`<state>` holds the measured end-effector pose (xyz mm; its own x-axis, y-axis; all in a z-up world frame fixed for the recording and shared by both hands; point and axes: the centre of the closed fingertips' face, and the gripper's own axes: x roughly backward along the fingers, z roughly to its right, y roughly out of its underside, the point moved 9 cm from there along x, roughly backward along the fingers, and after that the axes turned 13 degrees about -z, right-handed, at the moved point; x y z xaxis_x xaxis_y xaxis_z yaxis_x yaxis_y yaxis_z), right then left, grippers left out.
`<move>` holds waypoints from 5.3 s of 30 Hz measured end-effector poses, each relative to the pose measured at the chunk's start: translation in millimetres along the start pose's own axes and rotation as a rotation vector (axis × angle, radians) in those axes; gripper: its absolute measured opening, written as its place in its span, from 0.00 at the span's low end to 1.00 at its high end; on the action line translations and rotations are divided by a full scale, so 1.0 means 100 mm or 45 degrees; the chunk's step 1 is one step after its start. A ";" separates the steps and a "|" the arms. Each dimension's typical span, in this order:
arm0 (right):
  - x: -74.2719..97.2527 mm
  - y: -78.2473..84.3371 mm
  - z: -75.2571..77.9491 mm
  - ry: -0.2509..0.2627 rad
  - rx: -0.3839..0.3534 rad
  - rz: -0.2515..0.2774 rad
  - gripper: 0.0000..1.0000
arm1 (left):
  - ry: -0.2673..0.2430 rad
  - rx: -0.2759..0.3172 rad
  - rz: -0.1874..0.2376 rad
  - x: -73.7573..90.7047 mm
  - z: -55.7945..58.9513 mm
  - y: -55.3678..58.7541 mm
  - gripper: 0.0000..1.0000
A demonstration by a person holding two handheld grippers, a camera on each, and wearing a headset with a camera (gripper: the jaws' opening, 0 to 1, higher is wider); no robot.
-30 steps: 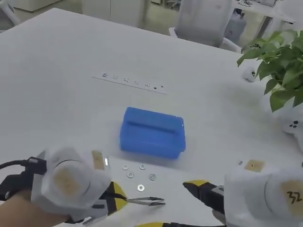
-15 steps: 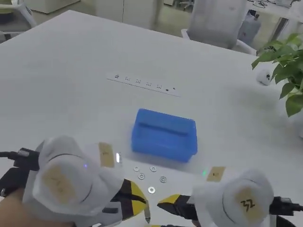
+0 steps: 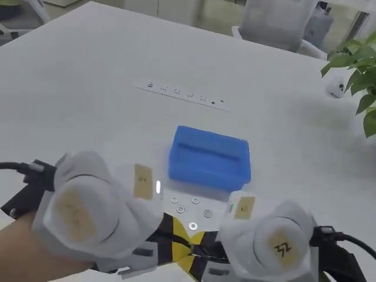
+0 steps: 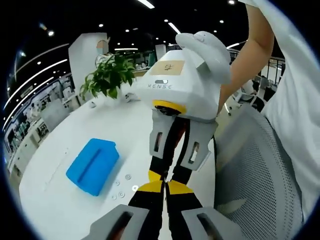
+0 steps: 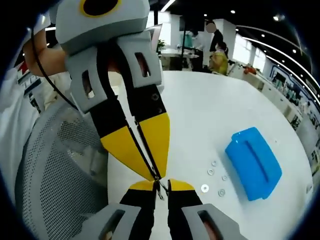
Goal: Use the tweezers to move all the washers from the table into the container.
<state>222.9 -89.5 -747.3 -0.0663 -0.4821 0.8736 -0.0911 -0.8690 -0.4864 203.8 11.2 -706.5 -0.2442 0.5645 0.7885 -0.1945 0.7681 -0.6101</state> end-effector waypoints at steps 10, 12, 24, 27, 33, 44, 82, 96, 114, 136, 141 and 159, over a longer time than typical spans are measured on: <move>0.07 -0.01 0.07 0.048 -0.008 0.010 0.02 | -0.090 0.370 0.161 0.08 0.03 0.07 0.15; 0.11 -0.02 0.13 0.055 -0.049 0.029 0.02 | -0.124 0.434 0.193 0.14 0.04 0.13 0.21; 0.28 -0.14 0.66 0.131 -0.315 0.209 0.03 | -0.392 0.670 0.149 0.42 0.20 0.55 0.49; 0.27 -0.19 0.75 0.119 -0.368 0.254 0.03 | -0.447 0.720 0.141 0.44 0.26 0.62 0.60; 0.15 -0.25 0.85 0.144 -0.381 0.258 0.03 | -0.669 0.777 0.276 0.58 0.31 0.69 0.75; -0.13 -0.34 1.00 0.178 -0.417 0.279 0.03 | -0.806 0.944 0.306 0.58 0.36 0.85 0.75; -0.40 -0.29 1.10 0.220 -0.453 0.271 0.02 | -0.763 0.895 0.062 0.40 0.34 0.94 0.76; -0.22 -0.33 1.06 0.227 -0.438 0.247 0.01 | -0.796 0.891 0.074 0.43 0.33 0.97 0.80; 0.31 -0.50 1.04 0.321 -0.315 0.296 0.01 | -0.791 0.877 0.159 0.44 0.34 0.93 0.91; 0.09 -0.60 1.42 0.460 -0.474 0.347 0.02 | -0.783 0.863 0.152 0.40 0.34 0.90 0.98; -0.09 -0.52 1.46 0.454 -0.503 0.299 0.02 | -0.793 0.862 0.139 0.39 0.34 0.91 0.99; -0.32 -0.49 1.65 0.442 -0.556 0.282 0.02 | -0.824 0.870 0.108 0.40 0.32 0.95 0.99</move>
<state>393.4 -50.3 -749.0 -0.4444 -0.5179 0.7310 -0.4329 -0.5902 -0.6813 145.1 96.6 -735.5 -0.7230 0.1751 0.6683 -0.6166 0.2726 -0.7386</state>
